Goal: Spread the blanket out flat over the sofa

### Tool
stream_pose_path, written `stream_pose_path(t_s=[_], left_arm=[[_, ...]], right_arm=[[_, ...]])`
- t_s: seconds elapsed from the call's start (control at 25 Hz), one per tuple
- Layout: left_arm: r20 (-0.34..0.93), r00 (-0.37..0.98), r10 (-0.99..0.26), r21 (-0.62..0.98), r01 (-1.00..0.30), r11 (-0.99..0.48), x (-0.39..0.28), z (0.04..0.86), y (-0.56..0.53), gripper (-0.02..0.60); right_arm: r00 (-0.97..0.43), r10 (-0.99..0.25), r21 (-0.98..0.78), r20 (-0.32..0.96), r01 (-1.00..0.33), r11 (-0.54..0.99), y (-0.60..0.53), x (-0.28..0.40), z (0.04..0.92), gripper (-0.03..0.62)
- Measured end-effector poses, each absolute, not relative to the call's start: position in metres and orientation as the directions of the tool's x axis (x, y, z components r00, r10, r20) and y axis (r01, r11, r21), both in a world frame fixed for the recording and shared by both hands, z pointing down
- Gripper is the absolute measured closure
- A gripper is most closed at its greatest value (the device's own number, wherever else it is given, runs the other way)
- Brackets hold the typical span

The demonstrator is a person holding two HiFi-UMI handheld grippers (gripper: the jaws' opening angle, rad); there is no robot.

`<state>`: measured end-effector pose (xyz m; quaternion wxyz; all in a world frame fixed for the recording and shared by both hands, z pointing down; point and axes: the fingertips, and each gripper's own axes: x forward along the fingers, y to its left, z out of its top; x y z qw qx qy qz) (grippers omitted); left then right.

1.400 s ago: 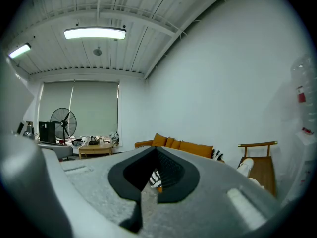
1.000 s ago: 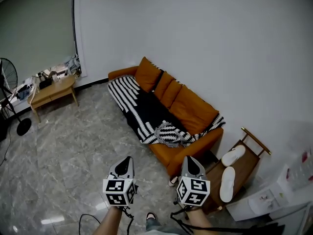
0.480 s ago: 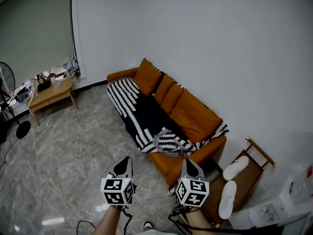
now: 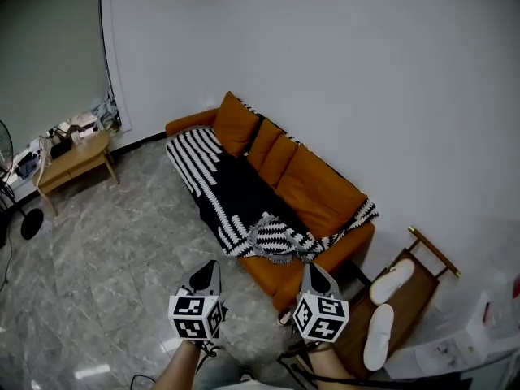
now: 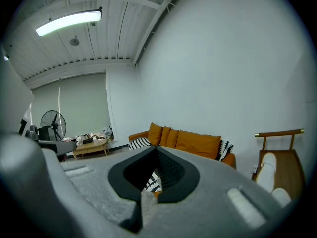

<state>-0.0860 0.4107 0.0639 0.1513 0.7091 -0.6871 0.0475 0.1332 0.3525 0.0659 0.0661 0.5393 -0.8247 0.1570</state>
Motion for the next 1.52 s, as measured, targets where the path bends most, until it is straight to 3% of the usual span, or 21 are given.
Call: stream_pose_path(t_s=[0.36,1.2,1.52], left_arm=[[0.299,0.143,-0.943,0.099,-0.988,-0.118,-0.096,0.076,0.348,0.580],[0.323,0.277,-0.905,0.105,-0.961,-0.257,-0.215,0.067,0.127,0.580],[0.361,0.314,-0.878,0.164,-0.948,-0.271,-0.232,0.092,0.080,0.578]], right_arm=[[-0.322,-0.898,-0.210,0.301,-0.941,0.267,0.306,0.132,0.081,0.589],[-0.164,-0.935,-0.194,0.314,-0.975,0.106,0.125,0.036,0.064,0.589],[-0.091,-0.919,-0.169,0.383,-0.985,0.027,0.104,0.030,0.085,0.589]])
